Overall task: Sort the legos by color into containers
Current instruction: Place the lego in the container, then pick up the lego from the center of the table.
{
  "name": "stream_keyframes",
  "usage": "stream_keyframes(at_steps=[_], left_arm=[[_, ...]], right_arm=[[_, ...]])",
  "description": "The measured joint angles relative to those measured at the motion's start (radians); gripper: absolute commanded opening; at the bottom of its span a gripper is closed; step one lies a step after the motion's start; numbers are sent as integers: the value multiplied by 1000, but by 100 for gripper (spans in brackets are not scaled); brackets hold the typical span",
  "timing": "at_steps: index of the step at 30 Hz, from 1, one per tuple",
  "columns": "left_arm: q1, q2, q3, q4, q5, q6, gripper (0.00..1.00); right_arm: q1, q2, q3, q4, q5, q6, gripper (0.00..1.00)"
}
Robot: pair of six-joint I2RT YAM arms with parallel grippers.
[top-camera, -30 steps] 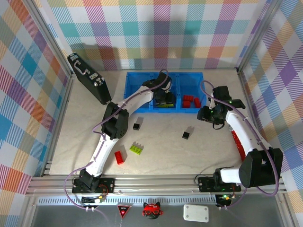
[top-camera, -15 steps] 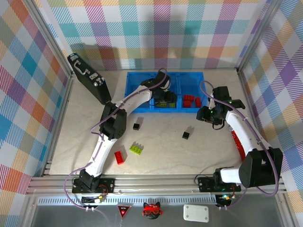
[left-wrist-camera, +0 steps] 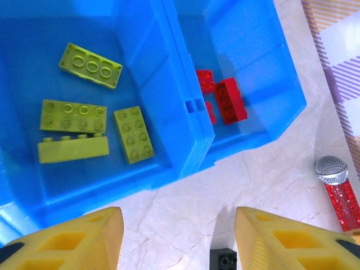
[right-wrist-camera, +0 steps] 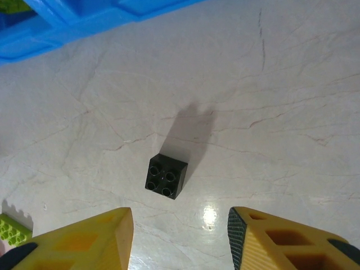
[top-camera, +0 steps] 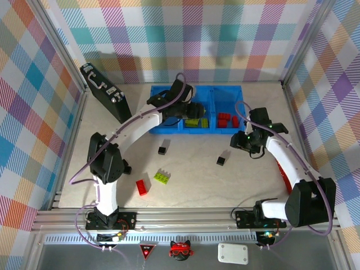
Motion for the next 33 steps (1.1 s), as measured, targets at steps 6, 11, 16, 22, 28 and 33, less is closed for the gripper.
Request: stream_keyframes(at_steps=[6,11,16,22,28,33], left_arm=[[0,-139,-223,24,-30,3,54],[0,-239,-363,39,-58,5,55],[0,-317,-446,43,-93,8,55],[0,-372,-523,44,-119,12,55],[0,-410,-575,47,-138,11,55],[1,-424,-584,47,-153,11,55]], right_arm=[[108,32,-21,23,34,60,50],[179,91,-21,44,87,125,51],[230,129,-23,63,151,206,54],[275,161,-27,89,195,278,58],[298,198,-28,97,222,329,61],[306,235,-28,97,236,356,62]])
